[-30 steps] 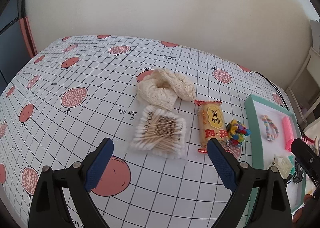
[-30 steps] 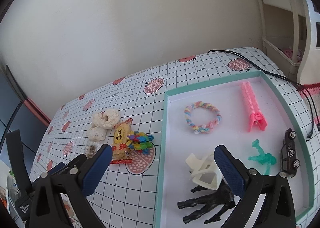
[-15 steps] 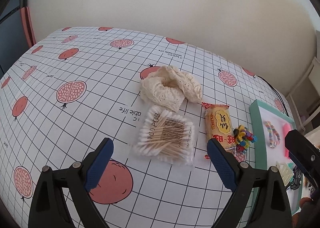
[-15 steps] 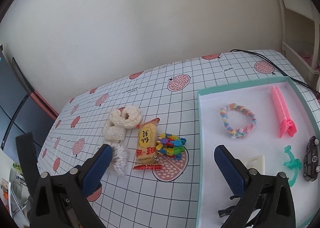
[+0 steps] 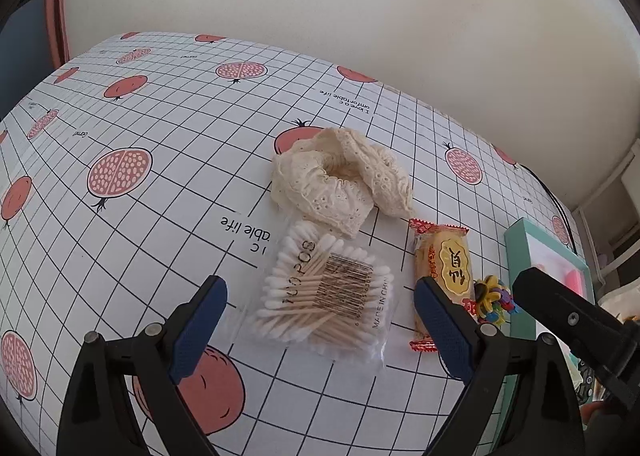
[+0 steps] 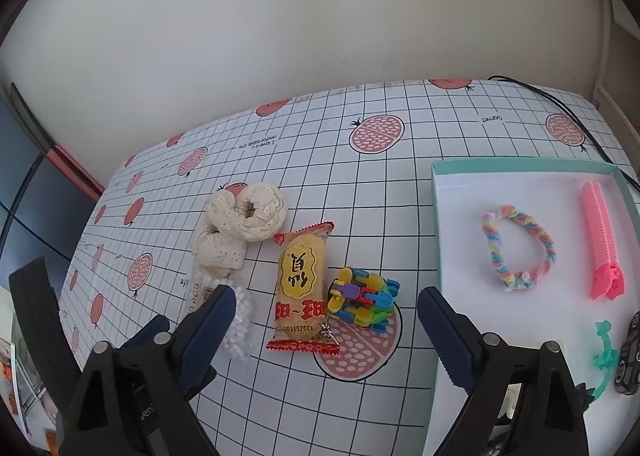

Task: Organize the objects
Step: 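Grasp the cotton swab pack with the left tool while the right tool grasps the colorful clip toy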

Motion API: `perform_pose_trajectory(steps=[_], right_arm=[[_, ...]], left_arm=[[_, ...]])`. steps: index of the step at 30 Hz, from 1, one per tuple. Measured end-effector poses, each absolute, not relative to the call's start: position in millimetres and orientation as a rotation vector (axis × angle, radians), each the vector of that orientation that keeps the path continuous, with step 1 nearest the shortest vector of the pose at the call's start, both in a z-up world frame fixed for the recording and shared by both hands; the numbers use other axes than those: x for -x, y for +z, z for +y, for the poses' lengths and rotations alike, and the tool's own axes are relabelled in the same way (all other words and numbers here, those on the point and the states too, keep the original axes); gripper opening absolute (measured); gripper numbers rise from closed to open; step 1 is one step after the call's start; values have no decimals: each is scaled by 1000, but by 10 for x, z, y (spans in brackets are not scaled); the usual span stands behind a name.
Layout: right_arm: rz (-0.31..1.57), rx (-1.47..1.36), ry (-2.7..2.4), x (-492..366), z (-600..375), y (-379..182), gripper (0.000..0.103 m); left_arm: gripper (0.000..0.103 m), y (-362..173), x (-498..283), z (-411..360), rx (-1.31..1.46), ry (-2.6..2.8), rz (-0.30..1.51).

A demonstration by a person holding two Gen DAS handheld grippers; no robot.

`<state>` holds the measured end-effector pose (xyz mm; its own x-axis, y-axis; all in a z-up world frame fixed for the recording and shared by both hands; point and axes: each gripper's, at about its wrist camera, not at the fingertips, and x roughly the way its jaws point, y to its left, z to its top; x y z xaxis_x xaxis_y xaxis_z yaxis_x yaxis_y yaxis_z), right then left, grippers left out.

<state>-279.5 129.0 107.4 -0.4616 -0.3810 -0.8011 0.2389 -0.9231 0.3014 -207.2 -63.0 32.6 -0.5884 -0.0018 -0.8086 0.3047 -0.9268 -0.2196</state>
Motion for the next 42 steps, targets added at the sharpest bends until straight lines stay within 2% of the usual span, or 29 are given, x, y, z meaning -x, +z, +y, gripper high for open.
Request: perform_pose_trajectory(steps=[3,4,8,16,23,28,34,37,42], right_arm=[[-177,-1389,-2419,2843,1267,1005,88],[-172,-1399,-2422,2854,1267,976,83],[-209,-1416,-2400,2908,1293,881,79],[-238,-1436,-2408,2934,1345,808,68],[-264,-1450,-2411,2962,1381,756,61],[-277,-1456,-2408,2971,1390,713,59],[-276,-1454,-2416,2970,1388,681,51],[-257,-1450,-2420,2971,1365,665,50],[-231,-1448,-2423,2962,1341,652,49]], left_arm=[[95,305,2119,-606,-1327,-2606,472],[95,300,2132,-602,-1323,-2603,463],[95,267,2175,-593,-1319,-2586,416],[95,241,2186,-629,-1316,-2569,443],[95,245,2199,-636,-1319,-2572,431],[94,237,2206,-617,-1328,-2576,424],[88,221,2212,-606,-1337,-2583,438],[75,225,2212,-602,-1341,-2596,452],[71,225,2206,-615,-1340,-2595,472]])
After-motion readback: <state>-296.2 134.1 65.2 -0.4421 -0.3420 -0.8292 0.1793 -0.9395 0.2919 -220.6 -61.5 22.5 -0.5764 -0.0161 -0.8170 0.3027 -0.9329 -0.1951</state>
